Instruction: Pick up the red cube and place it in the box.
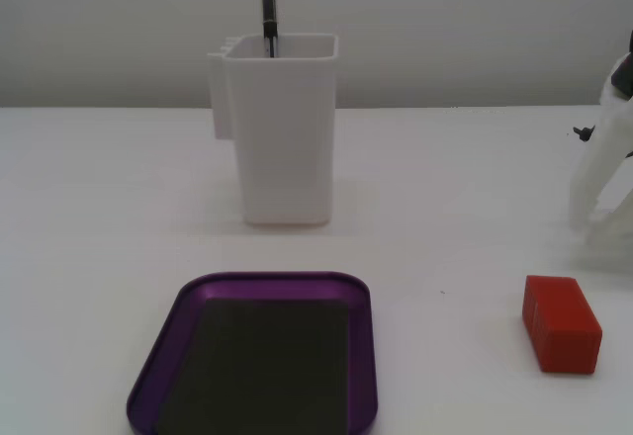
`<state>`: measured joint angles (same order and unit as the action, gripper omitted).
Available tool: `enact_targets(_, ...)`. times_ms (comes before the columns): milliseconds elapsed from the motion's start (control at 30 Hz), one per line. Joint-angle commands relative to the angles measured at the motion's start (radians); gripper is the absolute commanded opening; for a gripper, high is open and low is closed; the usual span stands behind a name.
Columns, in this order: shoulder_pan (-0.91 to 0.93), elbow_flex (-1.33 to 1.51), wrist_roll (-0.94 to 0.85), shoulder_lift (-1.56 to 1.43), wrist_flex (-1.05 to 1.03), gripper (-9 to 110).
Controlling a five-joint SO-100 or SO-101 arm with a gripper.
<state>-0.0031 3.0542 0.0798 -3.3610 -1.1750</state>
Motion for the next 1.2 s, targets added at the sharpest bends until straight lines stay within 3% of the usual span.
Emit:
enact_targets(0,-0.008,0.008,0.014,-0.087,0.006,0)
enact_targets(667,0.009,-0.005,-0.002,-0.077,0.005,0)
enact_targets(900,0.011,-0.083,-0.278,-0.074,0.015,1)
enact_targets(1167,0.012,-0.238,-0.276,0.087,0.025,6)
